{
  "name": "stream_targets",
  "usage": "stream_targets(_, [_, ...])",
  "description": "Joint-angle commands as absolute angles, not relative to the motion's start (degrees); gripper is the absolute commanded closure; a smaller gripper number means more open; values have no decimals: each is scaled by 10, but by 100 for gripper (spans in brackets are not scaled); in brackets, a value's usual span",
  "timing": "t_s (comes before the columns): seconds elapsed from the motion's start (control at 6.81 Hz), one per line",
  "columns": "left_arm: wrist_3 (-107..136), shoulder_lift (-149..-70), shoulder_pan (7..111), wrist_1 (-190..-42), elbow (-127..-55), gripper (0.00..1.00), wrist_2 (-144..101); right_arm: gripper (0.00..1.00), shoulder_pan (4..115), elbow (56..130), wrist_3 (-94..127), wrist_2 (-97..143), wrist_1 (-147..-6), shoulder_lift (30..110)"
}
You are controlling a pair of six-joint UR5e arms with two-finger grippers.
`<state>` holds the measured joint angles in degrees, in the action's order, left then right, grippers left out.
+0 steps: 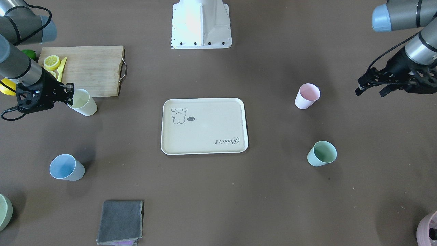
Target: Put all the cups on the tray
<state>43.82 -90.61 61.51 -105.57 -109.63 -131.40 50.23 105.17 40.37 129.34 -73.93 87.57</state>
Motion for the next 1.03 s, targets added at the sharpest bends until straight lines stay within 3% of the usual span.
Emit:
stream_targets(0.0, [468,-908,538,-1056,-1105,11,-1273,100,499,1048,435,1301,-748,813])
stream_targets(0.59, [490,-932,464,-1061,-1088,26,-1239,100,438,1003,546,1275,-785,660])
stream_targets(0.73, [492,-940,461,-1061,-1078,42,-1239,100,423,991,551,1254,-783,644])
stream_targets(0.88, [493,-946,460,-1061,-1069,77,-1239,100,412,974,568,1252,-783,623])
